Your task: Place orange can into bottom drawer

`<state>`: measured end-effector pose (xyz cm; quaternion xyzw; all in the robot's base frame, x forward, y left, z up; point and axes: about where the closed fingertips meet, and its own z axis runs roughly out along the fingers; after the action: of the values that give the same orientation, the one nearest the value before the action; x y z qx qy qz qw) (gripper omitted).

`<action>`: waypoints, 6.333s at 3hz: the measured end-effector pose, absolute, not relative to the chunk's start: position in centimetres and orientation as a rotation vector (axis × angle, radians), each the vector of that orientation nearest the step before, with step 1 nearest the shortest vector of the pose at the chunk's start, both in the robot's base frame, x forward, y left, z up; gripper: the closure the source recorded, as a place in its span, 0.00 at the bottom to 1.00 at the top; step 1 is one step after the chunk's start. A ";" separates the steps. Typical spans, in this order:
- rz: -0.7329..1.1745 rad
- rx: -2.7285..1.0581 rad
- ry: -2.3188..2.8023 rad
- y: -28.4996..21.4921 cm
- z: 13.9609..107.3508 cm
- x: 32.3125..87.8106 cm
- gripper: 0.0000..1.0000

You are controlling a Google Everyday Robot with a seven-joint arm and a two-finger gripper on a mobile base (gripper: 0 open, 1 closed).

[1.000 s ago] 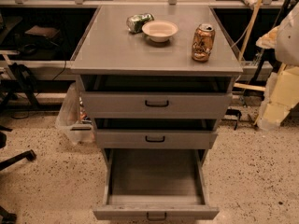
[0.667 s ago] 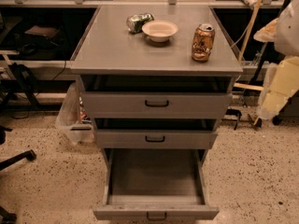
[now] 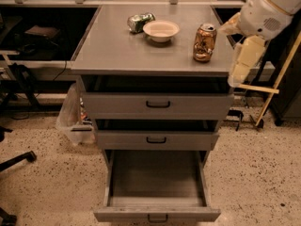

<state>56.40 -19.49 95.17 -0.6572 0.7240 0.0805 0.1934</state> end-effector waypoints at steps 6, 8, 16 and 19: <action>0.339 -1.206 1.667 -25.3 99.9 70.7 0.00; 0.379 -1.100 1.612 -25.7 99.4 74.3 0.00; 0.709 -1.029 1.744 -20.3 87.3 78.2 0.85; 0.543 -0.901 1.443 -27.8 104.7 64.3 1.00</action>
Offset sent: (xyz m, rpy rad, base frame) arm 0.0970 -0.1190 0.1249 0.3970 -0.5235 -0.4039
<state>64.30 -27.76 104.67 -0.3931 0.6292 0.2370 0.6272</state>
